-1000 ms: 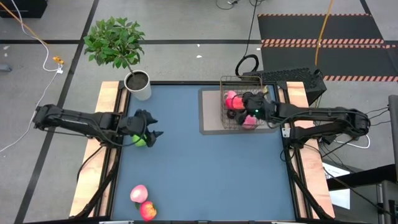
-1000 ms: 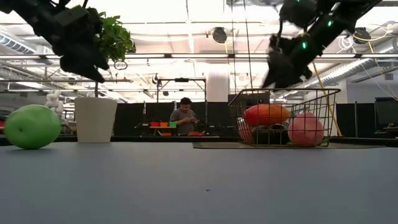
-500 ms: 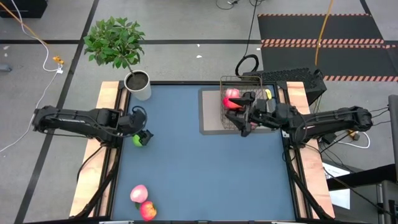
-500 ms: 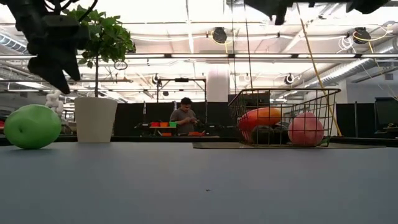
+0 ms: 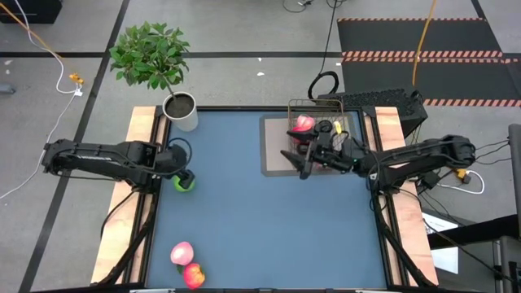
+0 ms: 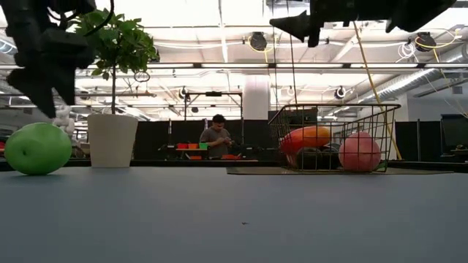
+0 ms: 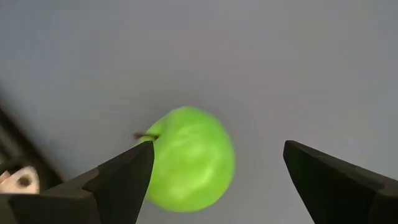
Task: Build produce basket
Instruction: Put the green apple into the gold wire basket
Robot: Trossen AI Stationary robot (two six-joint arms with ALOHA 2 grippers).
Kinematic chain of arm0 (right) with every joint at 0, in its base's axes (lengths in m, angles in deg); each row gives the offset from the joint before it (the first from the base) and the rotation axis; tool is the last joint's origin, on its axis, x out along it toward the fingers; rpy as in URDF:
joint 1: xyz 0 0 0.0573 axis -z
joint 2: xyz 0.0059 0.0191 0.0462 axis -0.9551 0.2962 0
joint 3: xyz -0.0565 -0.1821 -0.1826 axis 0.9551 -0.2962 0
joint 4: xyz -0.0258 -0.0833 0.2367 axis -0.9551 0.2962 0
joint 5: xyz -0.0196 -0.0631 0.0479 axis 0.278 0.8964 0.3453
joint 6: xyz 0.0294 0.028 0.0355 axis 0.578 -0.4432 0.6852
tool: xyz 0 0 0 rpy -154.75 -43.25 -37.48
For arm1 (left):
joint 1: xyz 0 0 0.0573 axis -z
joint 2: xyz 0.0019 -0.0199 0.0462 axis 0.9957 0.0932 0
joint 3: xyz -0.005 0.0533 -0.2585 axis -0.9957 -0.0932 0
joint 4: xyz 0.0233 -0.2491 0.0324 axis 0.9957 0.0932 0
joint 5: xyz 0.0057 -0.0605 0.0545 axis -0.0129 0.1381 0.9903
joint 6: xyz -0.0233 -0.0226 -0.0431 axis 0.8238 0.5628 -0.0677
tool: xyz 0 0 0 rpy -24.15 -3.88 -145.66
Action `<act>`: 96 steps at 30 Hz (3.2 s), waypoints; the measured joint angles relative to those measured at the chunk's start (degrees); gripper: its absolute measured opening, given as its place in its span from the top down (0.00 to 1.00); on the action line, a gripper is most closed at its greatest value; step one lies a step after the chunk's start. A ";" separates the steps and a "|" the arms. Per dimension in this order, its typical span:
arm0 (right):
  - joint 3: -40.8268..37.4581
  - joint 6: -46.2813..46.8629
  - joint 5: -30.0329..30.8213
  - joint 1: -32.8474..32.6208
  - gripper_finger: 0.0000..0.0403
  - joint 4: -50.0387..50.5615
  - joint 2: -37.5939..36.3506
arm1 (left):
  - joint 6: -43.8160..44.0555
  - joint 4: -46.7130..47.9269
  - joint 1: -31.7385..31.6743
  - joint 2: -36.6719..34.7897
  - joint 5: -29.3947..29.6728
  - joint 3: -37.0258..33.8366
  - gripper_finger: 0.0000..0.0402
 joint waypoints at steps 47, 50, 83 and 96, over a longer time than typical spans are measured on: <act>0.00 0.42 -1.62 -0.18 0.13 0.59 0.07 | 1.75 -14.34 1.59 5.55 -2.21 -9.68 0.32; 0.00 -0.19 -1.64 -0.18 0.13 1.95 0.44 | 0.20 -16.56 1.56 5.57 0.57 -8.55 0.36; 0.02 -32.37 -5.90 -1.10 0.13 -5.51 15.87 | -35.85 -77.90 1.84 10.25 3.55 -6.97 0.35; 1.84 -23.91 -12.15 -1.18 0.12 -6.31 16.07 | -39.17 -88.26 1.79 15.47 3.48 -6.97 0.34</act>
